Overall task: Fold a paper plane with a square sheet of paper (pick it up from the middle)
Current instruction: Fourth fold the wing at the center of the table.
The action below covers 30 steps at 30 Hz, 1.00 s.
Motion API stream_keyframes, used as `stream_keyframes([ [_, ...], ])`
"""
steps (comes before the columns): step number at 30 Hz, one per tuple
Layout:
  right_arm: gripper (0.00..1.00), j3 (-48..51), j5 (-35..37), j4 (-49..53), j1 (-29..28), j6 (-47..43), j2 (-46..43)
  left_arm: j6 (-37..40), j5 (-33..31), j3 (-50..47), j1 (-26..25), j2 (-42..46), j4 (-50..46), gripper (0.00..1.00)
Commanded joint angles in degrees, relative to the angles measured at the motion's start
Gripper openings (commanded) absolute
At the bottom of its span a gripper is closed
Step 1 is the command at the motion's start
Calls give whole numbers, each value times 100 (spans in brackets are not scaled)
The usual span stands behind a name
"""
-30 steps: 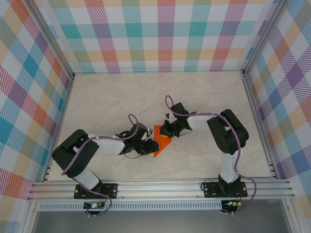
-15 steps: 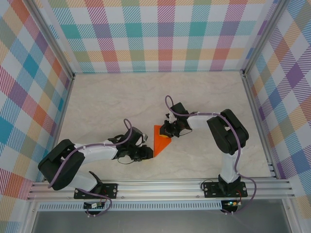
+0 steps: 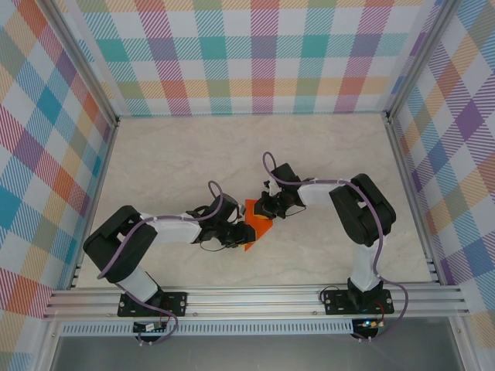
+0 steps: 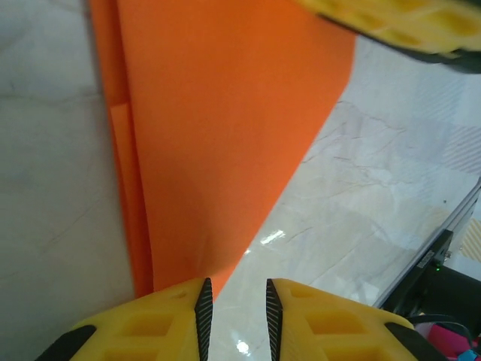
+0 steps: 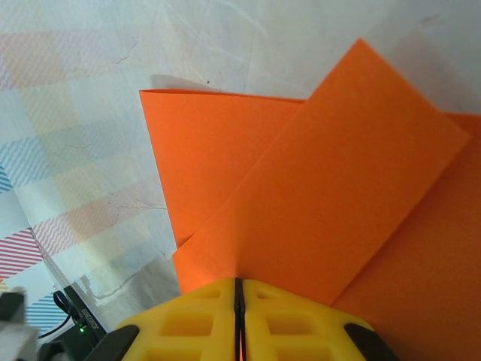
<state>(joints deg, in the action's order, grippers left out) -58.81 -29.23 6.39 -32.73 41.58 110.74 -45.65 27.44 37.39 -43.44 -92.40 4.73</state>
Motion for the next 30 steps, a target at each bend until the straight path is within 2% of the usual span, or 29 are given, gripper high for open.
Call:
stream_keyframes([
  [1, 10, 282, 572, 478, 4, 52, 370, -84, 267, -206, -109, -91, -177, 28],
  [9, 11, 273, 647, 585, 2, 17, 334, 10, 167, -855, -134, 688, -535, 28],
  [15, 11, 231, 591, 597, 6, 18, 295, 154, 245, -728, -138, 1114, -675, 28],
  [22, 17, 111, 383, 605, 4, -1, -198, 396, -917, 71, 54, 1369, -1540, 26],
  [26, 23, 69, 963, 1049, 12, -43, -748, 587, -1420, 619, 134, 1012, -1877, 24],
  [30, 32, 187, 1415, 1444, 28, -77, -1195, 897, -1562, 1200, 128, 506, -2221, 24],
])
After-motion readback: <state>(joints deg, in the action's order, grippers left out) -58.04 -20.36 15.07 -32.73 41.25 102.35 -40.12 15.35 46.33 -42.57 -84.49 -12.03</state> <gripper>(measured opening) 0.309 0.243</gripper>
